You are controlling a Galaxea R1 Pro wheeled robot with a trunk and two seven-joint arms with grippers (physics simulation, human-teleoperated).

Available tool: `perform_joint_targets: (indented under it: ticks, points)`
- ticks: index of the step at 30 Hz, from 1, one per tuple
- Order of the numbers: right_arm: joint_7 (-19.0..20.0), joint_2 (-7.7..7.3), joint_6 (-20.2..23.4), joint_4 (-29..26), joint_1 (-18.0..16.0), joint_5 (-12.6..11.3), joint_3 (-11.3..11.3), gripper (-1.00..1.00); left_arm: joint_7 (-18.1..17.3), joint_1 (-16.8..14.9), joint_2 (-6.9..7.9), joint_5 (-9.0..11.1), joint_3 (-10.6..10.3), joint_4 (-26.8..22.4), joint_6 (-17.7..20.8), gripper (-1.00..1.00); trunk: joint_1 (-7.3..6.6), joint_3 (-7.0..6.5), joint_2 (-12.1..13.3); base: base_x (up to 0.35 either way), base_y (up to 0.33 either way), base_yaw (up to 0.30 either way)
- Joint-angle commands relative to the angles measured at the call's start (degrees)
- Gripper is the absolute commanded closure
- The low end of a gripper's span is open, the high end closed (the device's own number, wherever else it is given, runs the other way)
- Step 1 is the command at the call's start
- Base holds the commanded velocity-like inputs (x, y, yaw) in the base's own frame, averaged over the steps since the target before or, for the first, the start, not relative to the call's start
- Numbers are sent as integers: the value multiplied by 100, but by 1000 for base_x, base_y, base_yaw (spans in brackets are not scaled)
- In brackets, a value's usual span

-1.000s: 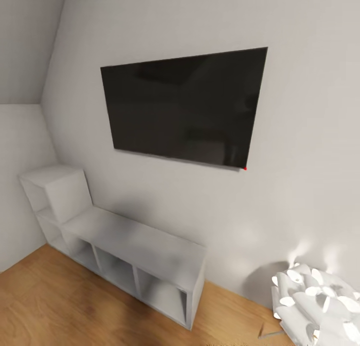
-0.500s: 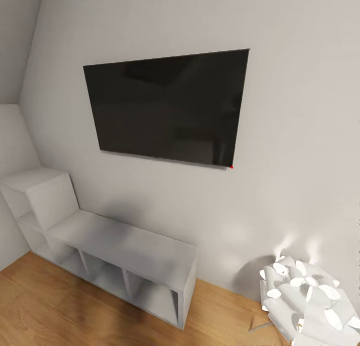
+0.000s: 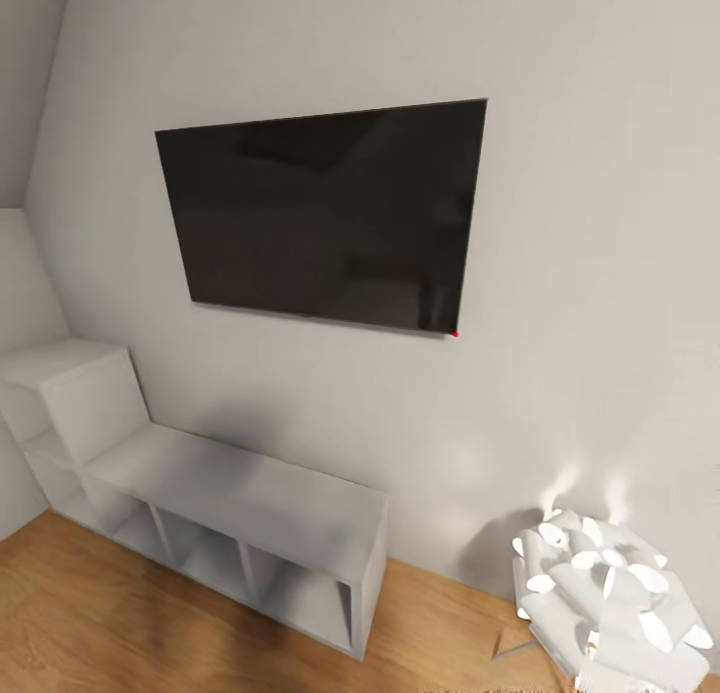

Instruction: Attach the digital camera to the camera tripod in the bedroom.

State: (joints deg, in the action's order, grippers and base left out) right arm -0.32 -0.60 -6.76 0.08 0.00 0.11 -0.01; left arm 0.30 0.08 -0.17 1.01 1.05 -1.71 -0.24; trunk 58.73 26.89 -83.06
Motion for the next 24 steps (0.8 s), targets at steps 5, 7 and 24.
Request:
perform_joint_targets:
  ticks: [5,7,24]
  points:
    - [-3,-1,-25,1,0,18,8,-100,4,1,-1,11,9,-8,-3,-100,0,4,-2,0,0,-226]
    - [-3,-1,-26,1,0,21,12,-100,3,1,-3,12,9,-8,-3,-100,0,4,-2,0,0,-235]
    - [-2,-15,-27,26,0,24,18,-100,5,1,-9,13,9,-17,-3,-100,0,4,-2,0,0,-240]
